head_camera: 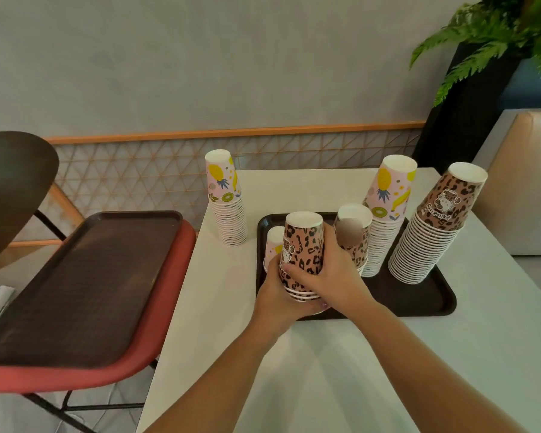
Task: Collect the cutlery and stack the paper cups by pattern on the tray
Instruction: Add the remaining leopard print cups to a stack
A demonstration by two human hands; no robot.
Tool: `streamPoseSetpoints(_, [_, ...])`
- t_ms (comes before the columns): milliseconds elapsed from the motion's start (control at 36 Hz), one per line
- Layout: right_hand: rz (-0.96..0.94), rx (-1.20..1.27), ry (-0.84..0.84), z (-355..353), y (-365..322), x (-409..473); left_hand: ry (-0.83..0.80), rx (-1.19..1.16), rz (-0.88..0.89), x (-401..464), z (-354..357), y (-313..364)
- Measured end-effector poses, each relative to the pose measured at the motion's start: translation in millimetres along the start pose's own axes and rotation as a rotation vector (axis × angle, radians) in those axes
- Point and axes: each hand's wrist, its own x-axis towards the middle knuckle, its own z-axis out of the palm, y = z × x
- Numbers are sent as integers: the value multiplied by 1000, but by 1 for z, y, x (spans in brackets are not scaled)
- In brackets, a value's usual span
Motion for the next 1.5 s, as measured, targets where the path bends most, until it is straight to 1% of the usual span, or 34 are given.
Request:
streamPoseSetpoints(194, [19, 79, 104, -5, -6, 2, -7, 33, 12, -1, -3, 1])
streamPoseSetpoints(278, [2, 114, 152, -12, -12, 6, -25, 20, 4, -3, -4, -2])
streamPoseSetpoints(361, [-30, 167, 201, -23, -20, 11, -35, 55, -5, -3, -2, -3])
streamPoseSetpoints(472, [-86, 210, 362, -45, -31, 22, -38, 75, -30, -2, -2, -2])
streamPoseSetpoints(556, [-118, 208, 493, -63, -35, 32, -32, 101, -17, -3, -3, -2])
streamPoseSetpoints(611, [-120, 182, 553, -72, -34, 37, -24, 112, -14, -4, -4, -1])
streamPoseSetpoints(667, [-117, 138, 577, -78, -30, 41, -13, 116, -24, -5, -5, 0])
streamPoseSetpoints(750, [-84, 95, 549, -79, -16, 42, 1, 108, -43, -5, -6, 1])
streamPoseSetpoints(833, [-21, 57, 485, -71, 3, 40, 16, 95, -62, -4, -7, 1])
streamPoseSetpoints(944, [27, 63, 329, -56, 21, 29, 46, 65, -63, -3, -6, 4])
streamPoseSetpoints(1028, [6, 58, 296, -48, 27, 19, 76, 43, -31, -2, -4, 17])
streamPoseSetpoints(1111, [-11, 22, 359, -47, 24, 14, 112, 5, 29, 1, -3, 36])
streamPoseSetpoints(1167, [-72, 2, 414, -53, 18, 14, 138, -10, 91, 4, -3, 51])
streamPoseSetpoints(1222, [-174, -6, 426, -62, 10, 14, 158, -14, 160, 8, 0, 68])
streamPoseSetpoints(1306, [-261, 48, 333, -74, -7, 17, 158, -7, 247, 16, 6, 90])
streamPoseSetpoints(1417, [-271, 97, 181, -81, -26, 21, 150, 43, 296, 28, 21, 111])
streamPoseSetpoints(1500, [-265, 132, 189, -86, -29, 26, 142, 59, 309, 36, 33, 122])
